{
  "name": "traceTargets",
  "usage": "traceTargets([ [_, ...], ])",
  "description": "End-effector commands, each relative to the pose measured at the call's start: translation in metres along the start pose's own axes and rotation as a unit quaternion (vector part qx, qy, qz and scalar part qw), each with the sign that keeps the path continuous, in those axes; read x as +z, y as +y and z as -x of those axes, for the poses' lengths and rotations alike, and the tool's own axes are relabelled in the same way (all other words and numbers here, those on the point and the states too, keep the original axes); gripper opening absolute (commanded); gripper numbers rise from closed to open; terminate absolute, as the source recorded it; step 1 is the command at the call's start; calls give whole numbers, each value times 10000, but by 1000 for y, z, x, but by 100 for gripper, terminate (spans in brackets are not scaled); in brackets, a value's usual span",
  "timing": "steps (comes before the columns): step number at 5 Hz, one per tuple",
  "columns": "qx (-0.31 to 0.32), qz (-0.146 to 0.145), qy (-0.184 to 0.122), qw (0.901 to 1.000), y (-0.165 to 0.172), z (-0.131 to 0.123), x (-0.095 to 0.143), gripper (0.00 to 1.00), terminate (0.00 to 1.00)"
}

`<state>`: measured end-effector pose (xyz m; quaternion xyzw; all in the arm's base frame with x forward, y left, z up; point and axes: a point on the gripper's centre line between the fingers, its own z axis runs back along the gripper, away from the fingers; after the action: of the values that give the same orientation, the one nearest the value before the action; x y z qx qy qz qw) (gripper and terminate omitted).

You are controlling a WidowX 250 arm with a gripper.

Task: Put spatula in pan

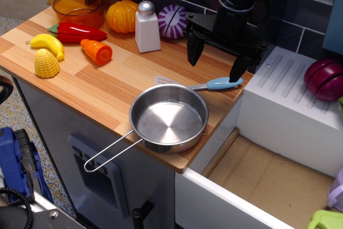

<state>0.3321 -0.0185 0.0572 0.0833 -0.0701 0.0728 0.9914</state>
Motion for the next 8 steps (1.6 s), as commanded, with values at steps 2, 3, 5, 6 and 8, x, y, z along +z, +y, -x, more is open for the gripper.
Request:
traceTargets([
  [2,-1143,-231,-96,9931,0,-9,4,100,0],
  [3,-2203,-241,-262,9748,3,-22,7,100,0],
  [5,-2960,564,-805,9501,-5,-25,-17,100,0],
  [6,-3191,750,-917,9403,-4,-22,-27,100,0],
  [8,-3409,874,-1100,9295,-3,-27,-53,100,0],
])
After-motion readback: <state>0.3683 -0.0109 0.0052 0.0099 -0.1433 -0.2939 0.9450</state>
